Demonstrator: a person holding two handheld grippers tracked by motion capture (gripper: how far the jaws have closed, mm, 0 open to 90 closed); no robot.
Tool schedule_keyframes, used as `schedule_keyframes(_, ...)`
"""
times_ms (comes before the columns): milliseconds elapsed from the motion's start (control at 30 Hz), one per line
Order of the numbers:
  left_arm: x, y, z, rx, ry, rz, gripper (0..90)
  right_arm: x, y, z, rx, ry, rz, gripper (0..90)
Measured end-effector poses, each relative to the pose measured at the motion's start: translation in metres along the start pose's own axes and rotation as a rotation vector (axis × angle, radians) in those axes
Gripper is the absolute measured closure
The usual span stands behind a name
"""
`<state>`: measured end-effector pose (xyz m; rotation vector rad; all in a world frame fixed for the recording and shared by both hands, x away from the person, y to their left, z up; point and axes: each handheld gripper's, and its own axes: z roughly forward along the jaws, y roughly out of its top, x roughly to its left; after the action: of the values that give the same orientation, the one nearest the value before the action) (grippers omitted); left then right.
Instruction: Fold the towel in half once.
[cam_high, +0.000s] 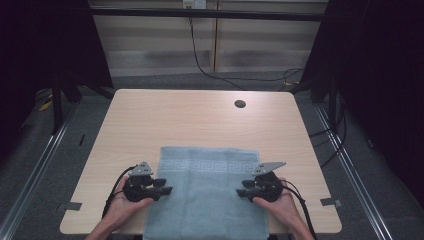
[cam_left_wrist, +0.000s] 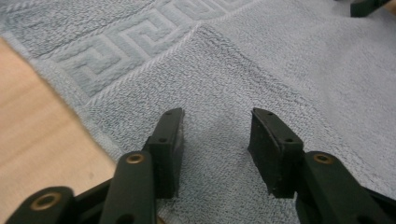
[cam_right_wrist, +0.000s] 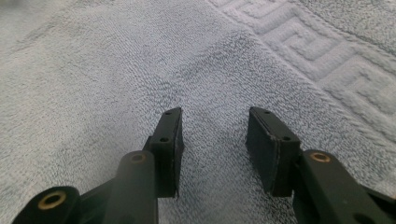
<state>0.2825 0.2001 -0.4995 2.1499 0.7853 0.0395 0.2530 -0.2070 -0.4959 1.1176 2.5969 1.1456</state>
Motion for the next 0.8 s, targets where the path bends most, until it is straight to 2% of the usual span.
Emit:
schedule_keyframes(33,0.0,0.0,0.0,-0.007,0.003,0.005,53.5,0.0,0.0,-0.002,-0.003,-0.011,0.006,56.1)
schedule_keyframes(67,0.001,0.002,0.0,-0.005,-0.003,0.006,52.4,-0.002,0.001,-0.004,-0.028,-0.008,0.016,56.2)
schedule_keyframes(100,0.003,0.004,0.0,0.002,0.01,0.003,51.4,-0.006,0.003,-0.006,-0.051,-0.007,0.031,56.2)
schedule_keyframes(167,0.008,0.008,0.0,0.001,0.018,0.003,48.9,-0.016,0.009,-0.01,-0.091,-0.048,0.051,55.5)
schedule_keyframes(333,0.022,0.017,-0.003,-0.023,0.041,-0.044,43.9,-0.042,0.019,-0.018,-0.155,-0.136,0.093,56.7)
schedule_keyframes(467,0.029,0.022,-0.003,-0.035,0.042,-0.046,42.2,-0.068,0.024,-0.013,-0.155,-0.176,0.115,57.5)
schedule_keyframes(533,0.031,0.023,-0.001,-0.029,0.045,-0.04,42.0,-0.079,0.027,-0.009,-0.13,-0.224,0.114,56.8)
schedule_keyframes(667,0.037,0.024,-0.001,-0.028,0.06,-0.043,42.2,-0.095,0.031,-0.001,-0.125,-0.201,0.146,54.0)
schedule_keyframes(733,0.04,0.026,-0.002,-0.041,0.059,-0.056,42.3,-0.097,0.033,0.004,-0.102,-0.213,0.137,50.6)
schedule_keyframes(767,0.042,0.028,-0.002,-0.044,0.057,-0.054,42.4,-0.098,0.034,0.007,-0.116,-0.215,0.134,49.7)
schedule_keyframes(800,0.043,0.03,-0.003,-0.049,0.059,-0.045,42.4,-0.099,0.035,0.008,-0.109,-0.224,0.139,45.9)
